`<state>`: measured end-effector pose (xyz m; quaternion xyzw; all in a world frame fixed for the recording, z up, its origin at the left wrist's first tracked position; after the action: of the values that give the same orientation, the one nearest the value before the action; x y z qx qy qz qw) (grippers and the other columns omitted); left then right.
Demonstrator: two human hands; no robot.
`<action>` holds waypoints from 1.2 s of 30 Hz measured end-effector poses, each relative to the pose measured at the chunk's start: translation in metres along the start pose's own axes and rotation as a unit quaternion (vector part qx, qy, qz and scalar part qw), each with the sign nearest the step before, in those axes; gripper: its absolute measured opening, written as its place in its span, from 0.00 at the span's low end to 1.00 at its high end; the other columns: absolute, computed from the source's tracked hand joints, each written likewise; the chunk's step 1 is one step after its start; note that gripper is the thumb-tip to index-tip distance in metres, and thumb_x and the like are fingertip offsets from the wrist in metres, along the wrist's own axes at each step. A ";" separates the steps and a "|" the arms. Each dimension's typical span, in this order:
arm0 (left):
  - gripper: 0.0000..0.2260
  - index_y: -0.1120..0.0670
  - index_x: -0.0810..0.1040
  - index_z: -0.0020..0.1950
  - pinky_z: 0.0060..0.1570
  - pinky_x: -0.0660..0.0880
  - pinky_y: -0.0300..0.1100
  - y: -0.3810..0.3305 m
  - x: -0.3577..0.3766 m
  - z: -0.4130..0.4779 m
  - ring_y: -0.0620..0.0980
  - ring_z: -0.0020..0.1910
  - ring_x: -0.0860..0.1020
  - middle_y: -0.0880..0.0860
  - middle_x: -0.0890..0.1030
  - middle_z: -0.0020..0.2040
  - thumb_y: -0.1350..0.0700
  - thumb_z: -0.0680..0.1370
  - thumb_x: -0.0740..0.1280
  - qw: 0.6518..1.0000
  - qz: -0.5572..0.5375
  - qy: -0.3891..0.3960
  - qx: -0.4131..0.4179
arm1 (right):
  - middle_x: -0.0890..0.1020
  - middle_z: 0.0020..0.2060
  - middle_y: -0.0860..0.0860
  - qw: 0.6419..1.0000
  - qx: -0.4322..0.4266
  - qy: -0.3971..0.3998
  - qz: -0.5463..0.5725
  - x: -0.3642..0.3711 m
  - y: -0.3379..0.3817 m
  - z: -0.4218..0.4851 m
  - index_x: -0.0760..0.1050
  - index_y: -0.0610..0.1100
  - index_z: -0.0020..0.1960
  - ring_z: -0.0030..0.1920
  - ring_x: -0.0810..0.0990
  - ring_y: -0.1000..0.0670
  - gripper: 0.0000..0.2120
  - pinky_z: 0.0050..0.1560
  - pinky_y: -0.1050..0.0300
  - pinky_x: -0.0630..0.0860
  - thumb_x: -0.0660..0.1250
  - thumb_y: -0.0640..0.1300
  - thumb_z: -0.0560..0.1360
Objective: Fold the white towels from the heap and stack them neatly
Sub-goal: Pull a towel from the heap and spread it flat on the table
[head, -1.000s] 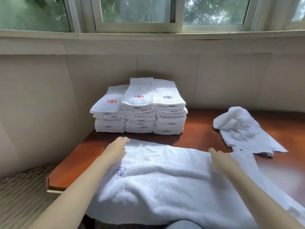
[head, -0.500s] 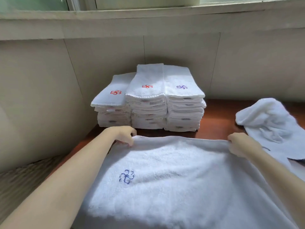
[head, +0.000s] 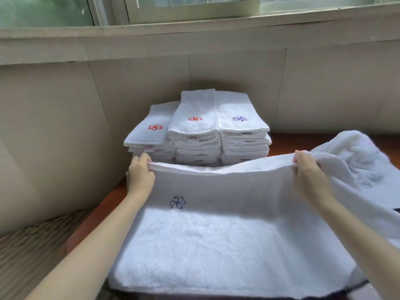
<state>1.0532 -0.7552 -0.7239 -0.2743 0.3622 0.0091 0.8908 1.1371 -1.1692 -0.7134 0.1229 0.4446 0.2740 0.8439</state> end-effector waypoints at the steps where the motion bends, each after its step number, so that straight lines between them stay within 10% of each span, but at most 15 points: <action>1: 0.10 0.59 0.72 0.44 0.38 0.63 0.45 0.006 -0.003 -0.007 0.58 0.40 0.70 0.58 0.72 0.43 0.72 0.69 0.60 1.000 -0.015 0.003 -0.015 | 0.75 0.45 0.40 1.000 -0.012 0.027 0.003 0.004 0.001 -0.004 0.70 0.37 0.47 0.46 0.74 0.37 0.05 0.45 0.44 0.70 0.57 0.37 0.77; 14: 0.15 0.53 0.60 0.33 0.33 0.54 0.46 0.039 -0.028 -0.097 0.54 0.35 0.64 0.52 0.65 0.34 0.72 0.65 0.59 0.988 -0.002 0.141 -0.060 | 0.75 0.41 0.43 0.990 0.121 0.068 -0.010 0.003 -0.024 -0.091 0.63 0.42 0.43 0.38 0.75 0.37 0.05 0.36 0.48 0.67 0.57 0.34 0.74; 18: 0.11 0.56 0.67 0.41 0.38 0.63 0.46 0.036 -0.031 -0.114 0.56 0.41 0.70 0.54 0.70 0.44 0.71 0.70 0.55 0.978 0.077 0.190 -0.044 | 0.76 0.52 0.44 0.979 0.043 0.191 -0.058 0.007 -0.021 -0.109 0.70 0.40 0.51 0.50 0.76 0.41 0.07 0.46 0.50 0.71 0.58 0.33 0.74; 22: 0.10 0.56 0.74 0.48 0.52 0.69 0.46 0.021 -0.038 -0.119 0.55 0.57 0.69 0.54 0.68 0.64 0.68 0.75 0.57 0.970 0.159 0.177 -0.049 | 0.71 0.66 0.44 0.992 0.009 0.126 -0.013 -0.013 -0.022 -0.109 0.73 0.37 0.56 0.51 0.78 0.37 0.17 0.40 0.49 0.73 0.58 0.26 0.70; 26: 0.13 0.53 0.77 0.58 0.62 0.66 0.46 -0.045 -0.010 -0.131 0.54 0.67 0.64 0.53 0.64 0.71 0.64 0.77 0.59 0.962 0.151 0.228 0.012 | 0.70 0.64 0.36 0.993 0.111 0.018 -0.021 -0.041 -0.042 -0.106 0.71 0.34 0.63 0.54 0.77 0.33 0.20 0.42 0.40 0.77 0.61 0.28 0.72; 36: 0.14 0.56 0.78 0.61 0.66 0.63 0.41 -0.302 0.094 -0.203 0.54 0.65 0.70 0.57 0.72 0.64 0.52 0.81 0.59 0.892 -0.170 0.394 0.145 | 0.72 0.64 0.48 0.906 0.182 0.265 -0.275 -0.062 -0.057 -0.140 0.68 0.46 0.67 0.66 0.70 0.46 0.16 0.59 0.52 0.72 0.54 0.44 0.80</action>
<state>1.0572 -1.1292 -0.7584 -0.1804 0.6286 -0.3035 0.6930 1.0143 -1.2563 -0.7770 0.0703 0.7099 -0.0326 0.7001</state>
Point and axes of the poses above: each hand's wrist, its own z-axis towards the middle knuckle, its own x-axis out of the palm, y = z × x, the point moved 6 cm from there along z, towards the middle knuckle
